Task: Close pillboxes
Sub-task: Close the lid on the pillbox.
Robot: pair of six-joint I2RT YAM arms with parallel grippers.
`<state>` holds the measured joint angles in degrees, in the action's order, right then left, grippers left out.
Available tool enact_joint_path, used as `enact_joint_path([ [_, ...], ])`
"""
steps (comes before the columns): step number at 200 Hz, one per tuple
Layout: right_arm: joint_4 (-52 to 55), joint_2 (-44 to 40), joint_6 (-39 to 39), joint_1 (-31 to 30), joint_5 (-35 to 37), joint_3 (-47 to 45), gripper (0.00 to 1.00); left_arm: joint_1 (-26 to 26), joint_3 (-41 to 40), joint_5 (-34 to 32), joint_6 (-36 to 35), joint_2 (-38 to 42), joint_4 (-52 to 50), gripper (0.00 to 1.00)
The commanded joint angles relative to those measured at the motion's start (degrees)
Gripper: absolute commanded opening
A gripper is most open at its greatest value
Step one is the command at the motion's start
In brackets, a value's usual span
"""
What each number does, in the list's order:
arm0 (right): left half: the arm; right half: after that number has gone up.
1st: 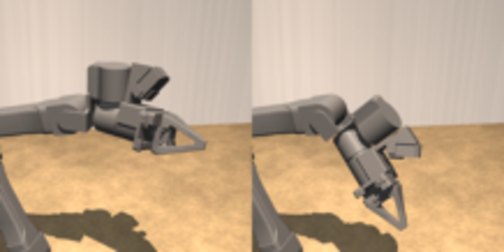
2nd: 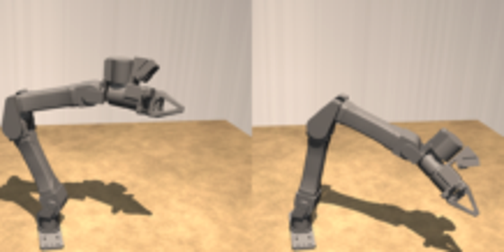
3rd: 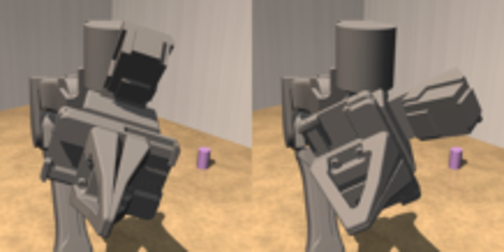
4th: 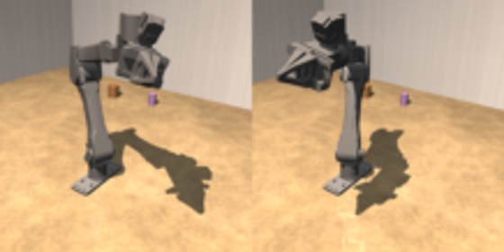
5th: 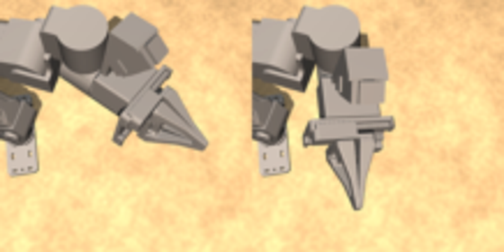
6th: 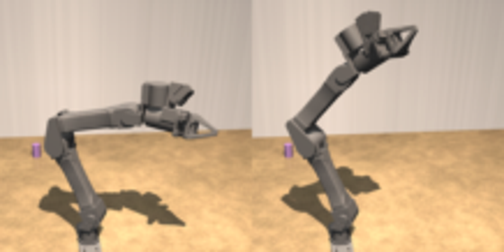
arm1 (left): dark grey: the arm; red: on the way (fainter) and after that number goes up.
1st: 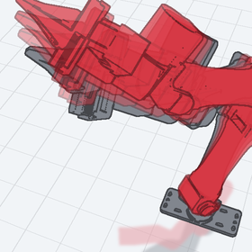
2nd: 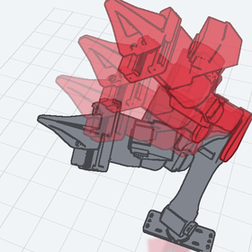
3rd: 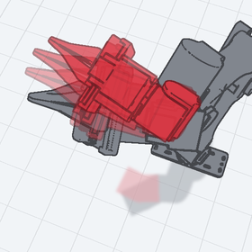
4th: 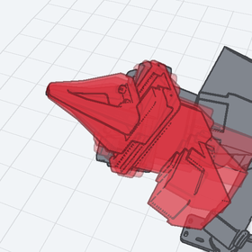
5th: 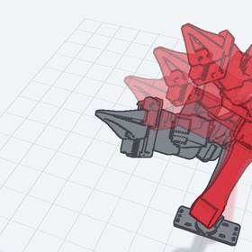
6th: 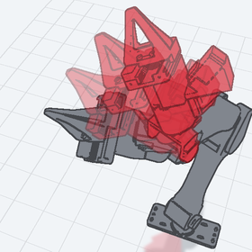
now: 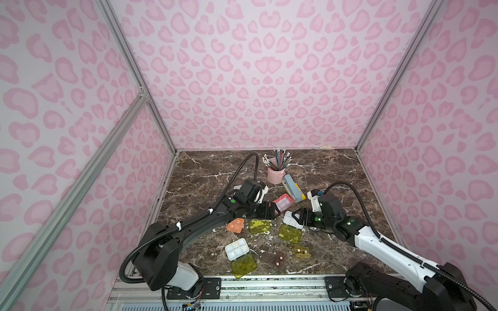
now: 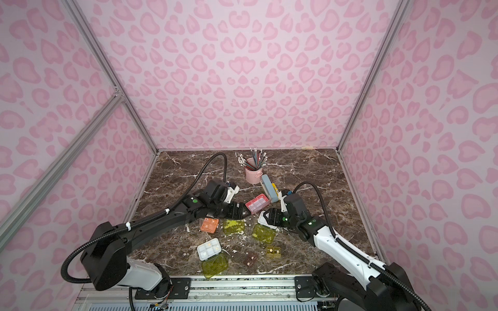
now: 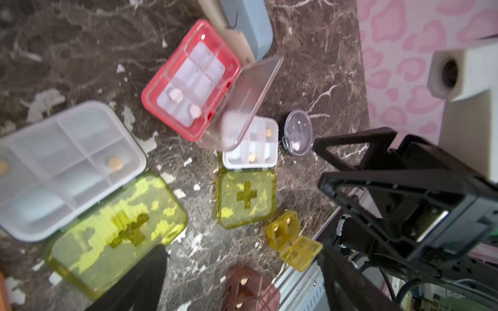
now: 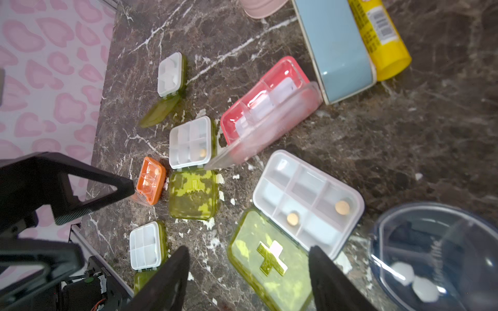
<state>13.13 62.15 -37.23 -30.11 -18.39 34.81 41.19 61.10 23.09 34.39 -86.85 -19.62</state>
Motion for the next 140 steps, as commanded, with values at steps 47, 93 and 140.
enact_joint_path([
  [47, -1.65, 8.69, 2.3, 0.04, -2.88, 6.08, 0.63, -5.87, 12.05, 8.99, -4.33, -15.82, 1.42, 0.66],
  [93, 0.4, 7.92, 3.7, 0.58, -2.86, 6.63, 0.62, -7.27, 14.67, 9.3, -4.32, -21.79, 3.2, 0.54],
  [140, -1.86, 10.2, 3.18, 0.76, -3.84, 6.92, 0.58, -8.91, 17.42, 8.4, -4.55, -26.78, 2.69, 0.43],
])
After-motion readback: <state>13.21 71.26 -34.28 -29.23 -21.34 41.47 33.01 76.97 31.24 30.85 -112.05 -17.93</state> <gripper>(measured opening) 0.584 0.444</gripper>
